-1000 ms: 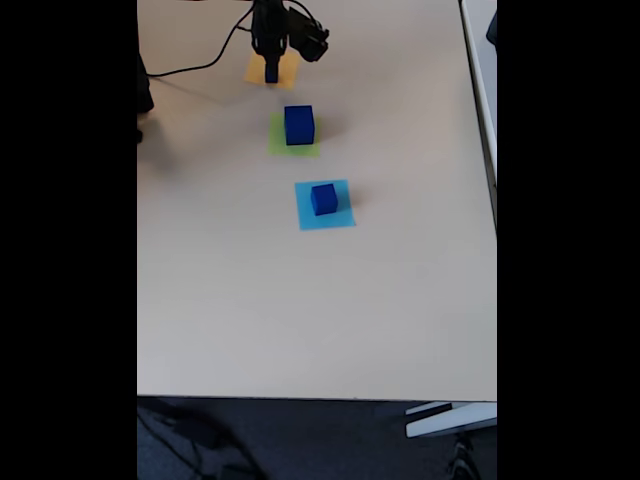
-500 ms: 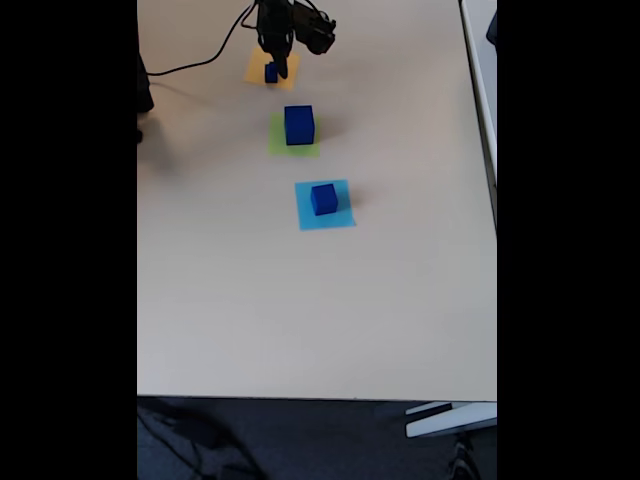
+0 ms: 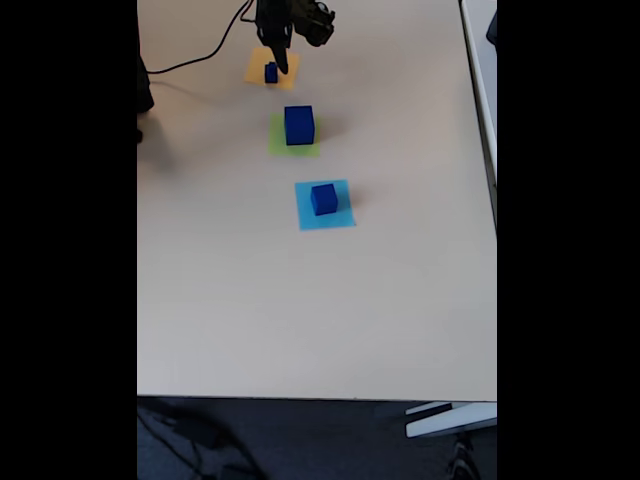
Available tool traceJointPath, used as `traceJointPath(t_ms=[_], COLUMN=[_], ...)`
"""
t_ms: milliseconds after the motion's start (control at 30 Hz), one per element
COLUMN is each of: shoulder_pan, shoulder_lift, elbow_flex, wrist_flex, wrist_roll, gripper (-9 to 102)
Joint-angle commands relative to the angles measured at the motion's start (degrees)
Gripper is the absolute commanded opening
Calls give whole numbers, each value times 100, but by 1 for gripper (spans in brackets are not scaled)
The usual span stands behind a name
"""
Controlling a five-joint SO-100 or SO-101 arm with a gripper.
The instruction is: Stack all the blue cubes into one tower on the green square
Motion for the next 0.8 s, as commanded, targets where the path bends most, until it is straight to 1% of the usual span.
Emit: traceJointPath(t_ms=[0,200,400,767], shoulder_pan=[26,114,211,185], shoulder_lift=[53,53,88,105], elbow_flex=[18,255,457,510], wrist_flex=[-88,-114,-211,-220], wrist_roll=[-18,-97,-255,-343], gripper=[27,26,23,20])
